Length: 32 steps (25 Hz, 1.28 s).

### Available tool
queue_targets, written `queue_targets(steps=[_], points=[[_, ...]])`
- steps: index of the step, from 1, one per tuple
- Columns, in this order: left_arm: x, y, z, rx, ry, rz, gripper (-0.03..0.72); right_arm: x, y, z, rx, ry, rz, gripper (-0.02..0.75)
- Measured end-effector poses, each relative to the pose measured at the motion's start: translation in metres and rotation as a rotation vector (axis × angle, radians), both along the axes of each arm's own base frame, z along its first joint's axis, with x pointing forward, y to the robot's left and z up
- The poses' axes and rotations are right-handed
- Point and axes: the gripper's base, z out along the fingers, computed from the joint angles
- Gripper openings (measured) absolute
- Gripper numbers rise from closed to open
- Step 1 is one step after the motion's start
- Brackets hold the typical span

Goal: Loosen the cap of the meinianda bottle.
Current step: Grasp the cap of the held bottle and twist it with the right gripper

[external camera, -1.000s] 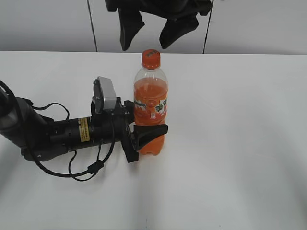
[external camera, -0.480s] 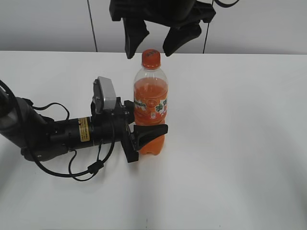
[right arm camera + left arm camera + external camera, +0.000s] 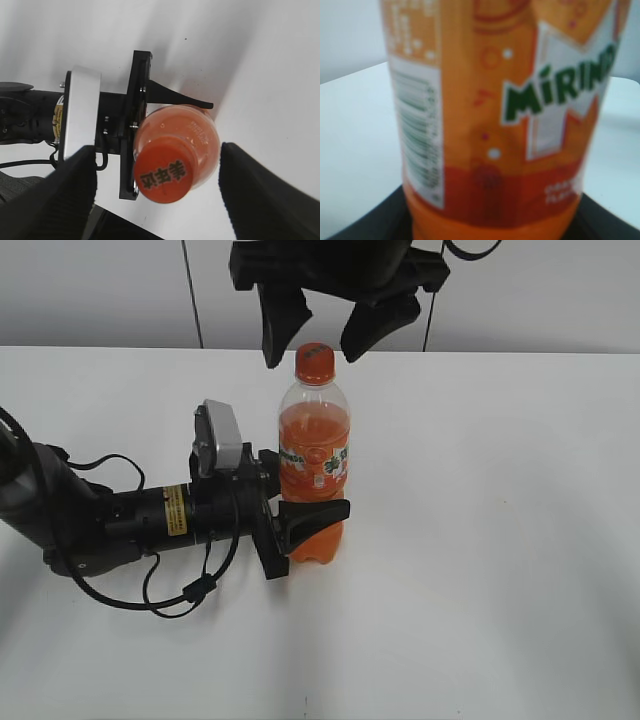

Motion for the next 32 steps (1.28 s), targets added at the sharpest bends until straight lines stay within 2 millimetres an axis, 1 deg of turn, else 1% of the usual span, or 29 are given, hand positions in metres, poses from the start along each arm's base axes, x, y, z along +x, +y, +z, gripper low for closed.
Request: queue_targets(steps=[11,13,17,19,32], points=[[0.0,0.0,0.0,0.0,0.0,0.0,0.397,0.0004,-0.0007,-0.001,-0.01,-0.004,0.003,0.564],[0.0,0.0,0.0,0.0,0.0,0.0,0.397,0.0005,-0.0009,-0.001,-0.012,-0.007,0.004,0.537],[0.0,0.0,0.0,0.0,0.0,0.0,0.397,0.0006,-0.0009,-0.001,-0.013,-0.008,0.005,0.44],[0.0,0.0,0.0,0.0,0.0,0.0,0.397,0.0006,-0.0009,-0.001,-0.013,-0.008,0.005,0.422],[0.0,0.0,0.0,0.0,0.0,0.0,0.397,0.0008,-0.0007,-0.0018,-0.016,-0.009,0.015,0.41]])
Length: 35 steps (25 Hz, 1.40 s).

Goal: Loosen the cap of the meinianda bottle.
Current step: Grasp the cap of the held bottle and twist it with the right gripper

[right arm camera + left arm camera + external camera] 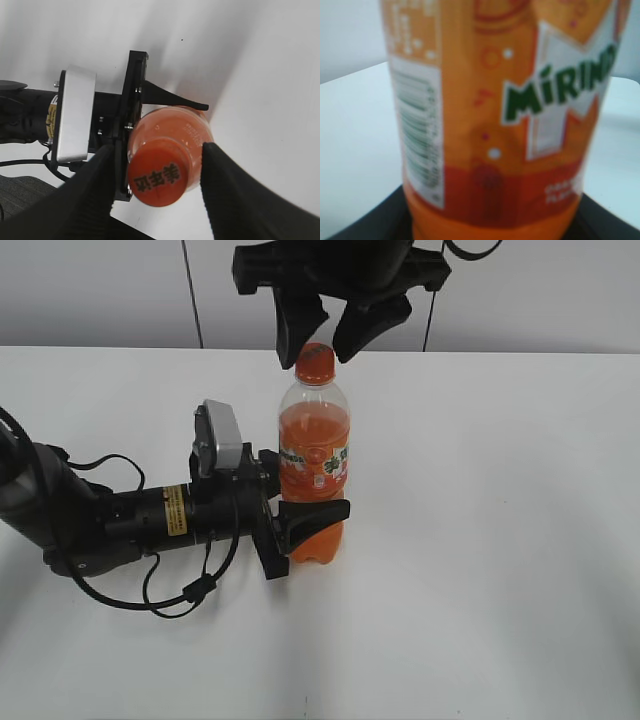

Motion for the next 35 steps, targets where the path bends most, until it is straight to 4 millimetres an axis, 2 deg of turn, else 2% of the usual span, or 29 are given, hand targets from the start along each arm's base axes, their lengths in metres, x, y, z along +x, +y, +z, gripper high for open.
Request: queue_targets(steps=[18,20,22,23,32,35], points=[[0.0,0.0,0.0,0.0,0.0,0.0,0.397,0.0016,0.0014,-0.0046,-0.008,0.007,0.007,0.405],[0.0,0.0,0.0,0.0,0.0,0.0,0.397,0.0018,0.0016,-0.0057,-0.01,0.009,0.007,0.374],[0.0,0.0,0.0,0.0,0.0,0.0,0.397,0.0018,0.0016,-0.0057,-0.011,0.007,0.012,0.305],[0.0001,0.0,0.0,-0.001,0.001,0.001,0.397,0.002,0.0014,-0.0058,-0.016,0.001,0.023,0.278],[0.0005,0.0,0.0002,-0.001,-0.001,0.003,0.397,0.0016,0.0019,-0.0058,-0.041,-0.038,0.152,0.279],[0.0005,0.0,0.0002,-0.001,-0.001,0.003,0.397,0.0007,0.003,-0.0056,-0.058,-0.077,0.292,0.279]])
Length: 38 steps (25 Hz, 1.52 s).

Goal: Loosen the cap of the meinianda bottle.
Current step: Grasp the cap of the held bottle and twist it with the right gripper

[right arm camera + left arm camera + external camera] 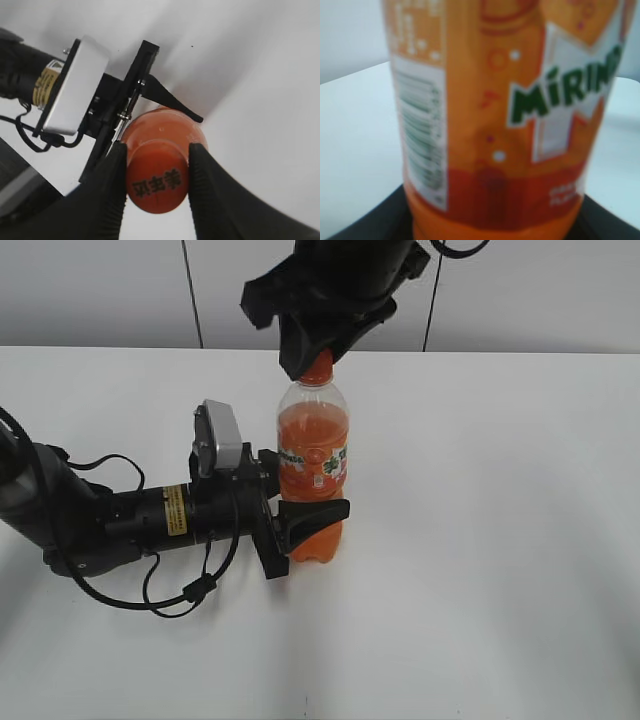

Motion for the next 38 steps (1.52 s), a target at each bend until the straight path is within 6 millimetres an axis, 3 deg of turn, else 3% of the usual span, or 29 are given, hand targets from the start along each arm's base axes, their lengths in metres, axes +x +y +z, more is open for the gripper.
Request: queue_targets(steps=[13,27,31,38], points=[[-0.0004,-0.0004,-0.0002,0.002,-0.004,-0.004,0.393,-0.002,0.0024,0.0005,-0.109,-0.232,0.694,0.278],[-0.0013,-0.0017,-0.0005,0.002,-0.005,-0.004,0.392,-0.0041,0.0018,0.0014,-0.206,-0.41,1.213,0.278],[-0.0013,-0.0019,-0.0006,0.002,-0.006,-0.004,0.392,-0.0044,0.0015,0.0018,-0.222,-0.439,1.293,0.278],[-0.0012,-0.0019,-0.0006,0.002,-0.006,-0.003,0.392,-0.0043,0.0013,0.0019,-0.22,-0.432,1.273,0.278]])
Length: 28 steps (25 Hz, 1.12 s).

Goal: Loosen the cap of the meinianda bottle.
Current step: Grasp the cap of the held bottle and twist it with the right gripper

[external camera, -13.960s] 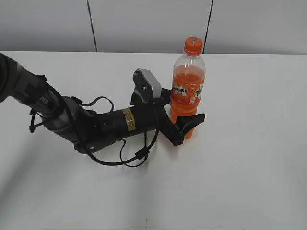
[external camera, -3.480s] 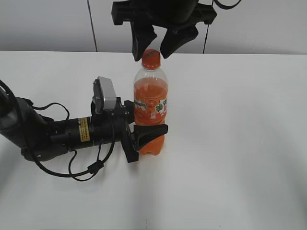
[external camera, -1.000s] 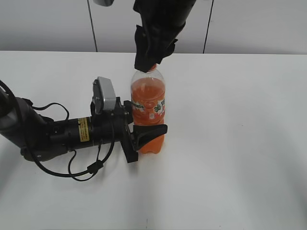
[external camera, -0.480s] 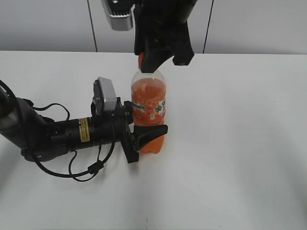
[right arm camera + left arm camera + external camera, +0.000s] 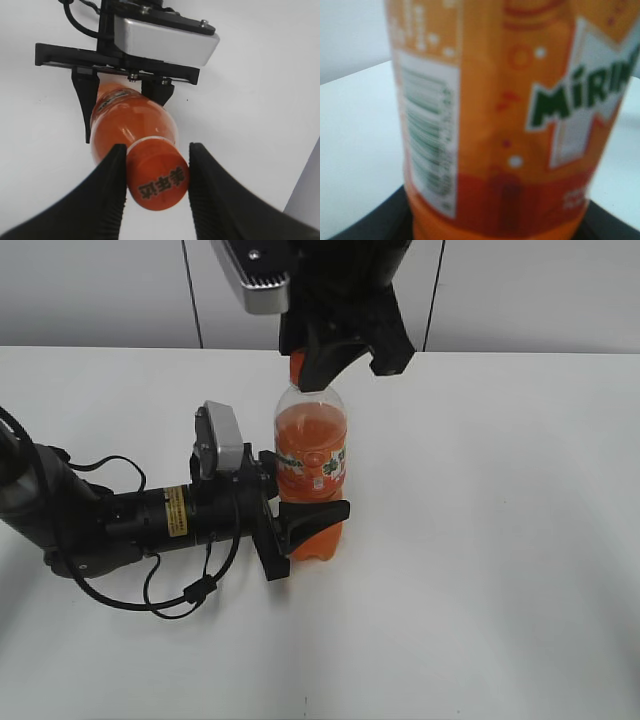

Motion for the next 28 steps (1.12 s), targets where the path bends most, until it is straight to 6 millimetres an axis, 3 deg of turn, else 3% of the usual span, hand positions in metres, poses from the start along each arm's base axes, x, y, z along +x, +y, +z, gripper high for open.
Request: queue_targets(steps=[2,6,9,18,21,28], points=[[0.0,0.0,0.0,0.0,0.0,0.0,0.392,0.0,0.0,0.0,0.002,0.006,-0.016,0.29],[0.001,0.0,-0.001,-0.004,0.01,0.016,0.392,0.001,0.001,-0.001,0.019,0.028,-0.08,0.442],[0.002,0.0,-0.001,-0.004,0.01,0.017,0.392,0.001,0.001,-0.001,0.027,0.043,-0.116,0.509],[0.002,0.0,-0.001,-0.005,0.009,0.017,0.392,-0.004,0.002,0.007,0.099,0.138,-0.31,0.529],[0.002,0.0,-0.001,-0.005,0.009,0.016,0.392,-0.009,0.001,0.022,0.178,0.221,-0.508,0.532],[0.002,0.0,-0.001,-0.005,0.01,0.016,0.392,-0.008,-0.003,0.053,0.406,0.52,-1.309,0.532]])
